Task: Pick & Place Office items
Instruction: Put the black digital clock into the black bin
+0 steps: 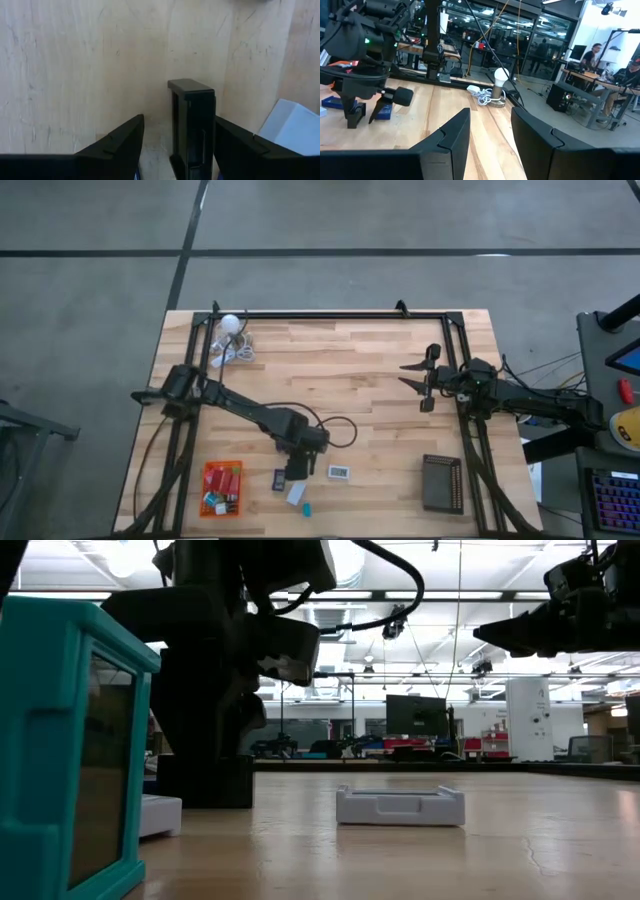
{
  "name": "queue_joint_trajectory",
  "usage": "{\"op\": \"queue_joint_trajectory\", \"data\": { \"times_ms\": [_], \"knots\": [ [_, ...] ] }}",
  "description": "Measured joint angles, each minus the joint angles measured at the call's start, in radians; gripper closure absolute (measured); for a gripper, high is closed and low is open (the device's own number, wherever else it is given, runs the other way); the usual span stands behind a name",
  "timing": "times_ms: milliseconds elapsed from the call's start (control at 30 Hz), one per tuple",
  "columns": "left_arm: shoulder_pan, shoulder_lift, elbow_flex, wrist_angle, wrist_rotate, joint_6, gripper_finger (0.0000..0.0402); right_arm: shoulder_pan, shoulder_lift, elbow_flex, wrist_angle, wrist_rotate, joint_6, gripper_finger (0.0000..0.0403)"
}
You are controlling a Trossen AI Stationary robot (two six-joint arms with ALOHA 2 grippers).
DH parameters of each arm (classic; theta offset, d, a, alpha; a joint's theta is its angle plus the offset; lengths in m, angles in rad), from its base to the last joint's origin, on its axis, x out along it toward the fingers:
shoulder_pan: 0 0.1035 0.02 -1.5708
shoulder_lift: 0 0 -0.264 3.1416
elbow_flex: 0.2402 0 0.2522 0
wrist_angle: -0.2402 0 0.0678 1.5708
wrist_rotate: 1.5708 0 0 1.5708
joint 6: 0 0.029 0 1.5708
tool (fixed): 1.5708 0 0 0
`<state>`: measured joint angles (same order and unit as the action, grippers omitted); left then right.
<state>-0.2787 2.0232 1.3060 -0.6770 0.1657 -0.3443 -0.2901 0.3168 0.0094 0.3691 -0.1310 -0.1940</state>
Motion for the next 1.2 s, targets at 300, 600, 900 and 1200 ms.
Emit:
{"op": "queue_joint_trajectory", "data": {
  "times_ms": [300,600,900,1200],
  "knots": [
    [0.0,0.002,0.018,-0.008,0.0,-0.002,0.0207,0.0,0.0,0.0,-0.003,0.0,0.0,0.0264],
    [0.0,0.006,0.046,0.02,0.008,-0.003,0.0345,0.0,0.0,0.0,-0.003,0.0,0.0,0.0264],
    [0.032,0.005,0.05,0.004,-0.039,-0.136,0.0351,0.0,0.0,0.0,-0.007,0.0,0.0,0.0264],
    [0.036,0.003,0.051,-0.018,-0.062,-0.141,0.0348,0.0,0.0,0.0,-0.007,0.0,0.0,0.0264]
  ]
}}
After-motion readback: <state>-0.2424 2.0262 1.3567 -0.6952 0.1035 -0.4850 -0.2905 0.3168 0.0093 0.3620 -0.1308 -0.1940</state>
